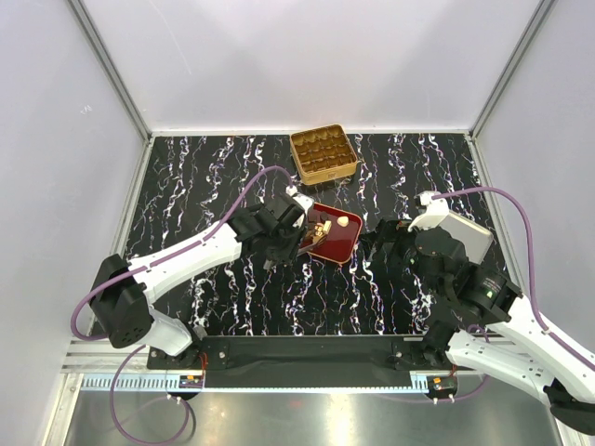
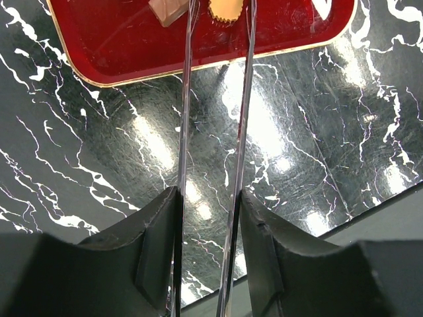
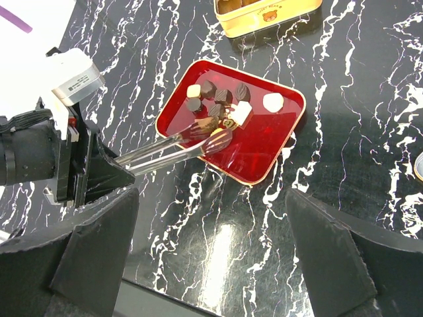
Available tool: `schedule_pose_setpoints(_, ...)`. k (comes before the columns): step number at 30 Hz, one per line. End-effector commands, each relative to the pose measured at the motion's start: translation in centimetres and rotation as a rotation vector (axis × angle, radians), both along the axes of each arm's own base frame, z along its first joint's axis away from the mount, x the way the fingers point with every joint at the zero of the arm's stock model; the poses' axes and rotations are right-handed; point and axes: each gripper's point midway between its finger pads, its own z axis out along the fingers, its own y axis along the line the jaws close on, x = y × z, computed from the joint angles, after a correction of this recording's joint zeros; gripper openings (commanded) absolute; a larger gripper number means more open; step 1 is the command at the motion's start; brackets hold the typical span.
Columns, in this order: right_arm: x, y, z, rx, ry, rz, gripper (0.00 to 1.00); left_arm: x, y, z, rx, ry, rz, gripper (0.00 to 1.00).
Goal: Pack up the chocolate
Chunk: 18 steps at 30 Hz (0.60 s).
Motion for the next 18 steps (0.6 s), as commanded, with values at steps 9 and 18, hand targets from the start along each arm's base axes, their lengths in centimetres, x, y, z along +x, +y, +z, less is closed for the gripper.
schedule_pose_setpoints(9, -0.1, -0.3, 2.1, 0.049, -0.040, -0.014, 1.00, 0.9, -1.9, 4.1, -0.094, -0.063, -0.010, 0.31)
schedule_pose_setpoints(18, 0.0, -0.3, 2.6, 0.051, -0.054, -0.011, 1.00, 4.5, -1.7, 12.0, -0.112, -0.199, 0.047, 0.29)
